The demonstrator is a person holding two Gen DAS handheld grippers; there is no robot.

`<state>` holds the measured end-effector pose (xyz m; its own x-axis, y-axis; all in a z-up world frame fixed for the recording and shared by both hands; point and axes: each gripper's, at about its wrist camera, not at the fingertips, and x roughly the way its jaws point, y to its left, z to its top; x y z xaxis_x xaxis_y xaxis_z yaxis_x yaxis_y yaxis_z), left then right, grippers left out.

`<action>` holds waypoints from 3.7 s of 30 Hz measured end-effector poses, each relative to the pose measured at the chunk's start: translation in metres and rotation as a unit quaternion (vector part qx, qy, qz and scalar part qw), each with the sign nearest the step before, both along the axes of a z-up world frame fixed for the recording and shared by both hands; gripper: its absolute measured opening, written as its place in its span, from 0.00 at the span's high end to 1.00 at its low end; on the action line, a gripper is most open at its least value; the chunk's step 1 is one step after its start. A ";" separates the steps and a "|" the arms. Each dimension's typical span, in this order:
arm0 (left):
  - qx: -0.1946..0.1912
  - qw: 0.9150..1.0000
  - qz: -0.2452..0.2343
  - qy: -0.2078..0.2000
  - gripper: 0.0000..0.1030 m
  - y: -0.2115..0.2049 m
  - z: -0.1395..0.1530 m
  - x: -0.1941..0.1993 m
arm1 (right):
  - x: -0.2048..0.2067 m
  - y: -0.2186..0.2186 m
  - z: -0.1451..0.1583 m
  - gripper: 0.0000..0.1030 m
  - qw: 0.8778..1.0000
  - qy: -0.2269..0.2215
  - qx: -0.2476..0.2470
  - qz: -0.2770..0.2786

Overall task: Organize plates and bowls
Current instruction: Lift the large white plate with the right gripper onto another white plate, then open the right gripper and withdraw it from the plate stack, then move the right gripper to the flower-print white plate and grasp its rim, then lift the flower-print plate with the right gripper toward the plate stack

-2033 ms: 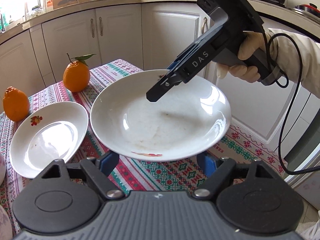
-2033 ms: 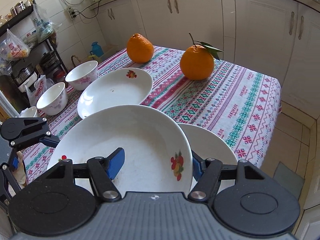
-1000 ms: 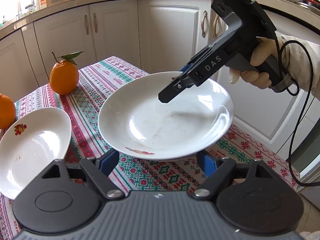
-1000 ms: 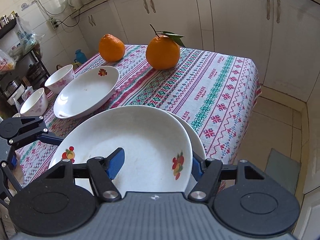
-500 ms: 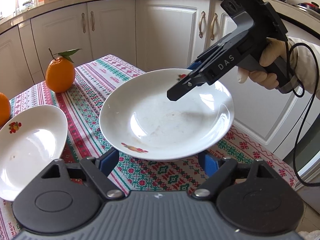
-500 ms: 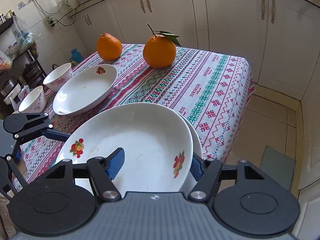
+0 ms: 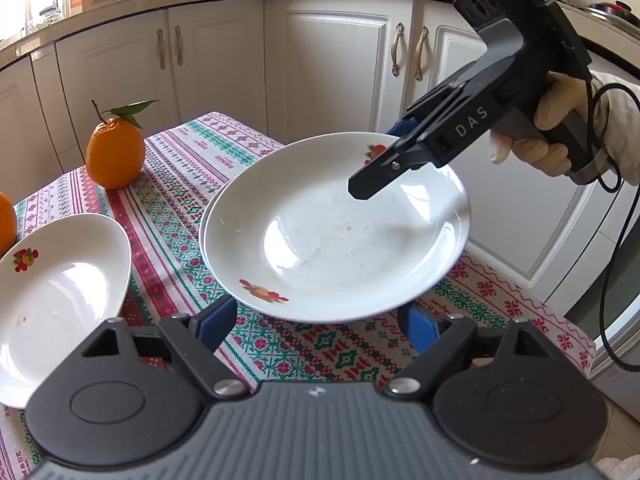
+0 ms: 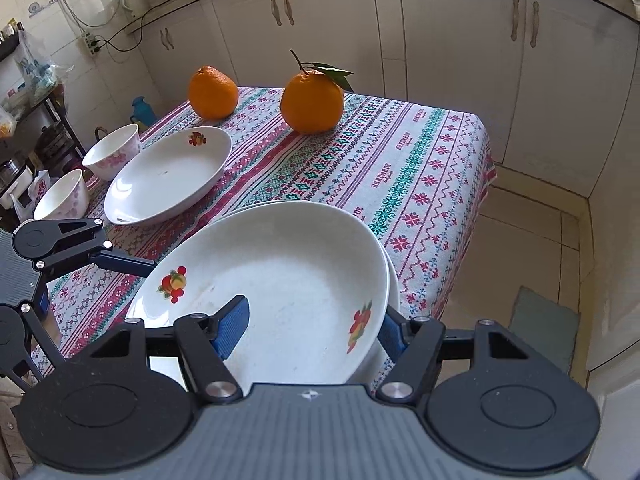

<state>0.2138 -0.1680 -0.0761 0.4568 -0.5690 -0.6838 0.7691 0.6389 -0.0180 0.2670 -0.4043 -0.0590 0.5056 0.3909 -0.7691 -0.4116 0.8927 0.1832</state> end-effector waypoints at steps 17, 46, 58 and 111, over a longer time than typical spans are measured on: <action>0.000 1.000 -0.003 -0.010 0.13 -0.003 0.000 -0.004 | -0.015 0.011 -0.001 0.19 0.999 0.002 -0.038 -0.028; 0.001 0.973 0.228 -0.031 0.04 0.084 0.002 -0.013 | -0.061 0.086 0.033 0.00 0.994 -0.069 -0.070 0.044; 0.016 0.949 0.315 0.002 0.03 0.103 -0.027 0.020 | -0.038 0.110 0.033 0.00 0.992 -0.070 -0.056 0.091; -0.023 0.948 0.317 -0.008 0.16 0.107 -0.027 0.051 | 0.228 0.231 -0.040 0.31 0.960 0.069 0.028 0.272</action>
